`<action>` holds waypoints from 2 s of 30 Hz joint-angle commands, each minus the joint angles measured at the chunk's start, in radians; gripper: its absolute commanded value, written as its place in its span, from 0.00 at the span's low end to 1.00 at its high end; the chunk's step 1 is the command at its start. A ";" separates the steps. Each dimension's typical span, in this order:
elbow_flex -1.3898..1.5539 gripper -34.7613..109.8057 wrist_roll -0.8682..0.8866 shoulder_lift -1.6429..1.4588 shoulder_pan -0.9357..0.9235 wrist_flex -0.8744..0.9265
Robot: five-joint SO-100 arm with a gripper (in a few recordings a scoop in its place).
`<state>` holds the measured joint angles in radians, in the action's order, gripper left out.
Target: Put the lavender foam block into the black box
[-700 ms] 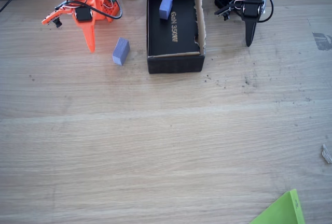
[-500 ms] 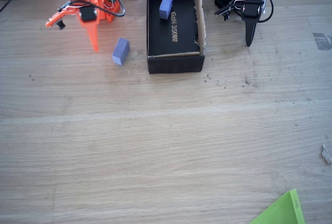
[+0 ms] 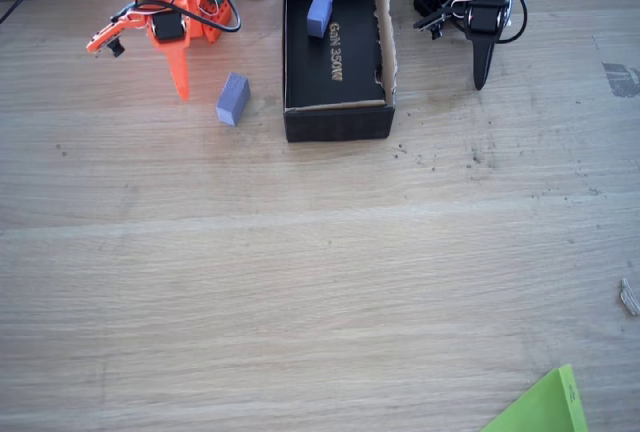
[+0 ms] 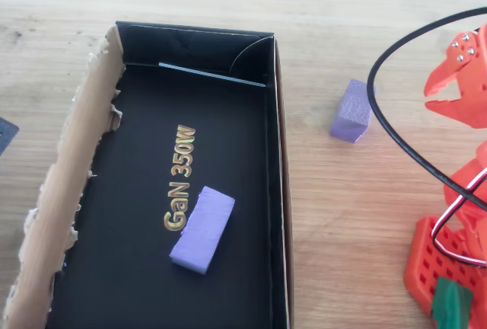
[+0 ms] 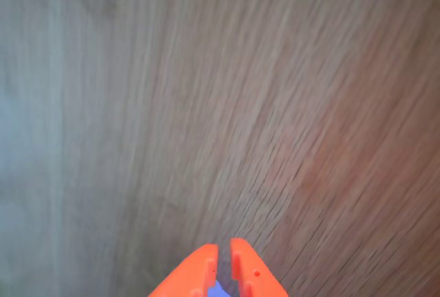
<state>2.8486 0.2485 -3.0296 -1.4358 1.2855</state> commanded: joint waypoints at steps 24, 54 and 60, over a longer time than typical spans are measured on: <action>-0.091 0.24 0.156 -0.009 0.028 -0.034; -0.815 0.24 0.172 0.796 -0.060 0.156; -0.884 0.24 0.147 0.893 -0.101 0.129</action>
<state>2.0341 0.4080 -2.1399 -1.5018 1.4235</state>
